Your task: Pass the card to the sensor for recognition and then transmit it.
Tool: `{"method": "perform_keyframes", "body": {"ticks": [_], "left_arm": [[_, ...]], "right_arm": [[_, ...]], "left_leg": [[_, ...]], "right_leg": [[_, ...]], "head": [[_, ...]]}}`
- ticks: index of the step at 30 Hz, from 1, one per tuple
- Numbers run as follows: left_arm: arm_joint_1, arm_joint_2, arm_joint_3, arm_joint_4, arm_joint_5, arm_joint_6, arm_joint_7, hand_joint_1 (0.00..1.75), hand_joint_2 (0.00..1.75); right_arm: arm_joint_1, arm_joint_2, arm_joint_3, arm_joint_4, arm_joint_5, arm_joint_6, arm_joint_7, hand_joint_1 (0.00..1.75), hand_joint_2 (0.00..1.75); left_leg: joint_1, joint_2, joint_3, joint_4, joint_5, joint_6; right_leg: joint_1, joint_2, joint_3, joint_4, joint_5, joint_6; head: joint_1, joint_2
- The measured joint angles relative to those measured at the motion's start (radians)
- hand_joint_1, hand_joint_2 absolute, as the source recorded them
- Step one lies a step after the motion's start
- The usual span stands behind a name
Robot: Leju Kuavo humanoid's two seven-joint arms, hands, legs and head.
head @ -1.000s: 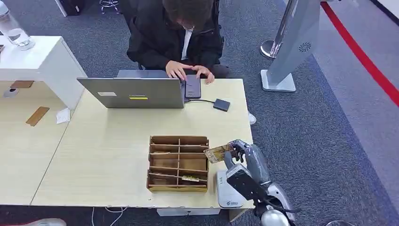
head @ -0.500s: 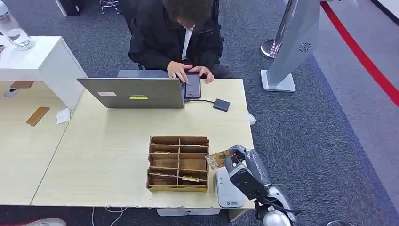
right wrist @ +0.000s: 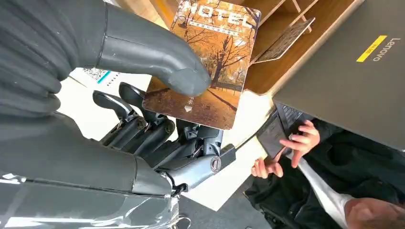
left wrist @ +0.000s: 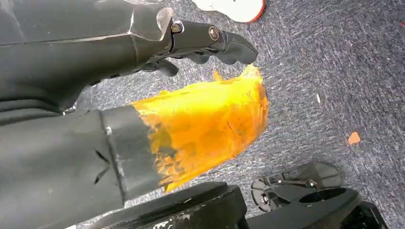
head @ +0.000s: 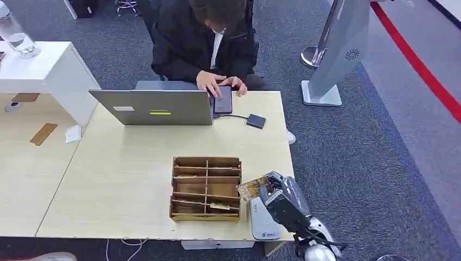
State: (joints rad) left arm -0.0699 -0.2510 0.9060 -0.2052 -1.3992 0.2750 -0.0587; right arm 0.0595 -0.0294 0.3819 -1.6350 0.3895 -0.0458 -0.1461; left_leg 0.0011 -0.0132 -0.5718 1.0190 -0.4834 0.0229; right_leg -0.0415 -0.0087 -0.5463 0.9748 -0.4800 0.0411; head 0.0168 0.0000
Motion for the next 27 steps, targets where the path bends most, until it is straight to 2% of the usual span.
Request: {"method": "perform_keyframes", "body": {"ticks": [12, 27], "left_arm": [[0.0, 0.0, 0.01, 0.0, 0.001, 0.0, 0.0, 0.0, 0.0], [0.0, 0.0, 0.013, 0.0, 0.005, 0.002, -0.003, 0.0, 0.0]], "right_arm": [[0.001, 0.0, -0.001, 0.006, -0.006, 0.009, 0.006, 1.75, 1.75], [-0.003, -0.015, 0.001, 0.042, -0.013, 0.07, 0.025, 1.75, 1.75]], "left_leg": [[0.0, 0.0, 0.0, 0.0, 0.0, 0.0], [0.0, 0.0, 0.0, 0.0, 0.0, 0.0]], "right_leg": [[0.0, 0.0, 0.0, 0.0, 0.0, 0.0], [0.0, 0.0, 0.0, 0.0, 0.0, 0.0]], "head": [[0.0, 0.0], [0.0, 0.0]]}}
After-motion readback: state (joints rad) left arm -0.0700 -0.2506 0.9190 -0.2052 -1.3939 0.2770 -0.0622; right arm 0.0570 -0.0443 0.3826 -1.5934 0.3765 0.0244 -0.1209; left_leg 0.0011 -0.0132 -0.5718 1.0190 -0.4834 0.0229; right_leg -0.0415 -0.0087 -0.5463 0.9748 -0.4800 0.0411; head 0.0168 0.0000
